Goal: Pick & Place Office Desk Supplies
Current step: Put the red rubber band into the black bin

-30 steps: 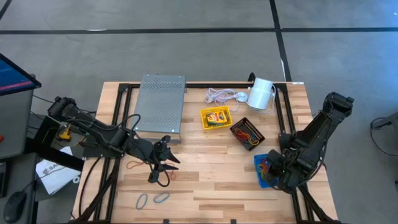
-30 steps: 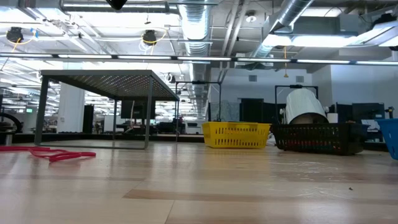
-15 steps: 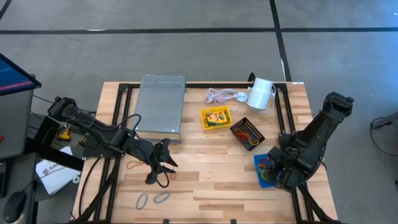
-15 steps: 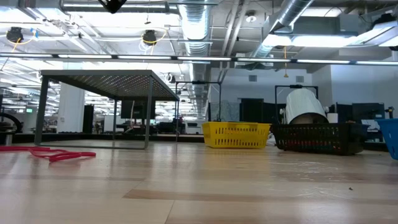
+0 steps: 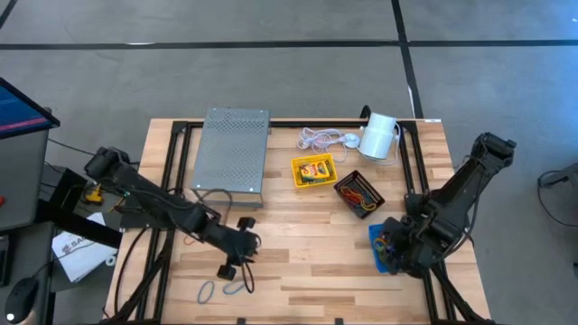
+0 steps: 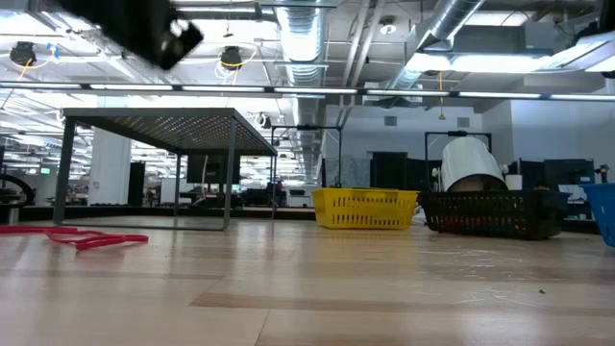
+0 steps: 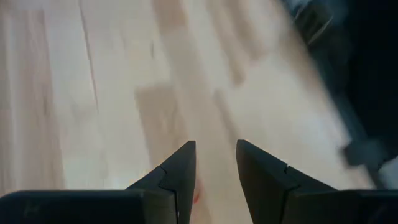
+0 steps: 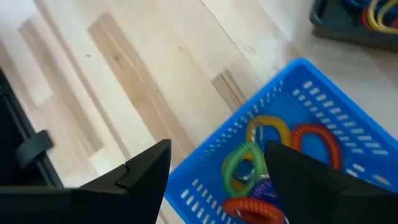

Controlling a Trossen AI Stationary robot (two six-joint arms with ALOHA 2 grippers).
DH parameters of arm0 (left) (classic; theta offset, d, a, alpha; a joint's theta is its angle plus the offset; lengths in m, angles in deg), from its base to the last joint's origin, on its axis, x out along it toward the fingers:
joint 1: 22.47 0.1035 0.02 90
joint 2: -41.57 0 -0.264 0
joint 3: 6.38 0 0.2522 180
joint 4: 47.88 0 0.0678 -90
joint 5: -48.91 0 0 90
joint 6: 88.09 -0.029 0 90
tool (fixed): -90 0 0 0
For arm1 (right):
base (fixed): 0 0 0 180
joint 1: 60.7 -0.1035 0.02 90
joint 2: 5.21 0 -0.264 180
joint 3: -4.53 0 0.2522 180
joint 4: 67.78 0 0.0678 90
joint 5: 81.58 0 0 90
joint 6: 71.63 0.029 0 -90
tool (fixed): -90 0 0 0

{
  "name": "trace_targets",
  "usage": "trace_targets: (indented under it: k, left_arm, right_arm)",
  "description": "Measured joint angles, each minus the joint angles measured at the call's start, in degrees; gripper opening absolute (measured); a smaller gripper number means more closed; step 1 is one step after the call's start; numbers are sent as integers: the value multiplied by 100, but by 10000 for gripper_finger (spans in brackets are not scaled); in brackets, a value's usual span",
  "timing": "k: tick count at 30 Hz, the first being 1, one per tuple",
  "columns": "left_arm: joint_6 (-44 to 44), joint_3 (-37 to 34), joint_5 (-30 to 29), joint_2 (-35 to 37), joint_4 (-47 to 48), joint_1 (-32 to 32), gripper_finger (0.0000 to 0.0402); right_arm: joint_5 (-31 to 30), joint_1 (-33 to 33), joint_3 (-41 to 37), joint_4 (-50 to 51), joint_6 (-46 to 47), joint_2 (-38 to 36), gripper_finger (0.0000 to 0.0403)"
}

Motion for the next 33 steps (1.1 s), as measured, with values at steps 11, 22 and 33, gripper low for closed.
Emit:
trace_targets:
  k: [11, 22, 33]
  left_arm:
    - [65, 42, -132, -778, 708, 131, 112]
    - [-90, 41, 158, -1589, 882, 116, 112]
    - [-211, 59, -75, -1870, 843, 120, 112]
  right_arm:
    - [0, 674, 89, -306, -1214, 2, 254]
    - [0, 1167, 92, -425, -1909, 2, 254]
    - [-5, 1466, 92, -1321, -2828, 101, 254]
